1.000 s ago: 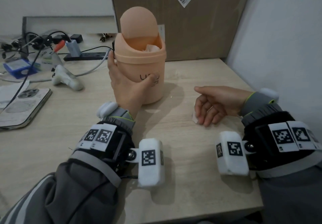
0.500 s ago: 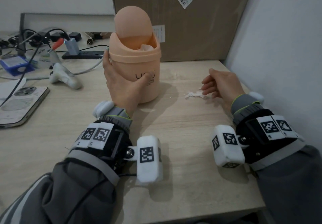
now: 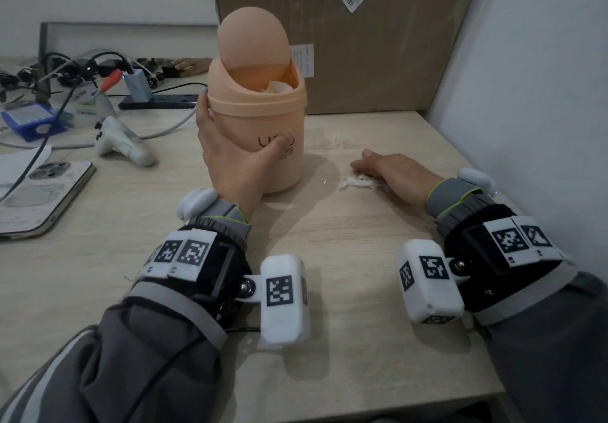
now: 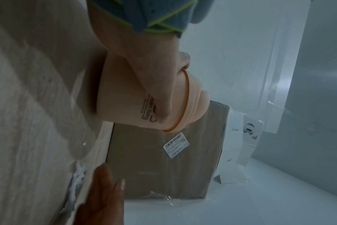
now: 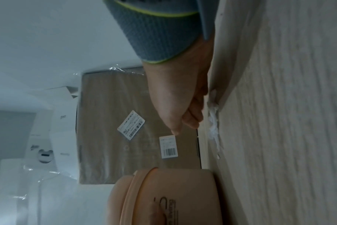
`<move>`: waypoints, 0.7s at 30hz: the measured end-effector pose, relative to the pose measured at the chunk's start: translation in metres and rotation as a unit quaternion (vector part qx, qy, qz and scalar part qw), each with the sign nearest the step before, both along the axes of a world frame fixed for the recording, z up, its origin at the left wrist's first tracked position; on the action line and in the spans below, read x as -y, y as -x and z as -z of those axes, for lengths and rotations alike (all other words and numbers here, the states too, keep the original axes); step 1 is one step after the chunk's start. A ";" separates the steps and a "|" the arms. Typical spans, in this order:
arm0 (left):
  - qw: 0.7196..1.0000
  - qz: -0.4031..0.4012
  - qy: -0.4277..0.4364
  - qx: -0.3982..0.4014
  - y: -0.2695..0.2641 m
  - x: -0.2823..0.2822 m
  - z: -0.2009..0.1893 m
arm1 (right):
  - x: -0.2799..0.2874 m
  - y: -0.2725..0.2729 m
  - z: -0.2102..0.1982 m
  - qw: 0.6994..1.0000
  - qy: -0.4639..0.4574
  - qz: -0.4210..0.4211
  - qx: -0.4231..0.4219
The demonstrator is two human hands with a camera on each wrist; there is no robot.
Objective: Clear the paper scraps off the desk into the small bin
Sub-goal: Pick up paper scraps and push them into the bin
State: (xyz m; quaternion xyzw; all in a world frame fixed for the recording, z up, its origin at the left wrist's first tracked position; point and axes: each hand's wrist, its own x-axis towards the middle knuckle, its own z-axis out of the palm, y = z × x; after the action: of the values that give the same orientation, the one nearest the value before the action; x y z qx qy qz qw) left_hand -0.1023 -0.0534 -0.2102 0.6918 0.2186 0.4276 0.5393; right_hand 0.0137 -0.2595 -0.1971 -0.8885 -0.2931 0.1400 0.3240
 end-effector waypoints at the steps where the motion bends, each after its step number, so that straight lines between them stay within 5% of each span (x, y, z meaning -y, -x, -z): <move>1: 1.000 0.000 0.000 -0.001 0.000 0.000 0.000 | -0.001 0.003 0.000 1.000 -0.011 -0.006 0.013; 4: 1.000 0.000 0.001 0.001 0.001 -0.001 0.000 | -0.005 0.011 -0.001 0.997 -0.014 -0.062 0.045; 11: 1.000 -0.002 -0.003 0.002 0.001 -0.001 0.000 | -0.018 0.024 0.001 0.972 0.142 -0.178 0.051; 15: 1.000 0.003 -0.009 -0.001 0.001 -0.001 0.000 | -0.011 0.020 -0.004 0.978 0.156 -0.103 0.089; 21: 1.000 0.006 -0.011 0.003 0.000 -0.003 0.002 | 0.007 0.013 -0.011 0.976 -0.059 0.091 0.188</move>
State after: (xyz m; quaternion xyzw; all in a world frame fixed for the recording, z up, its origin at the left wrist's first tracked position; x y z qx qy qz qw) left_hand -0.1022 -0.0503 -0.2123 0.6979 0.2081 0.4283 0.5349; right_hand 0.0006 -0.2670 -0.1857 -0.9015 -0.2740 -0.0771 0.3260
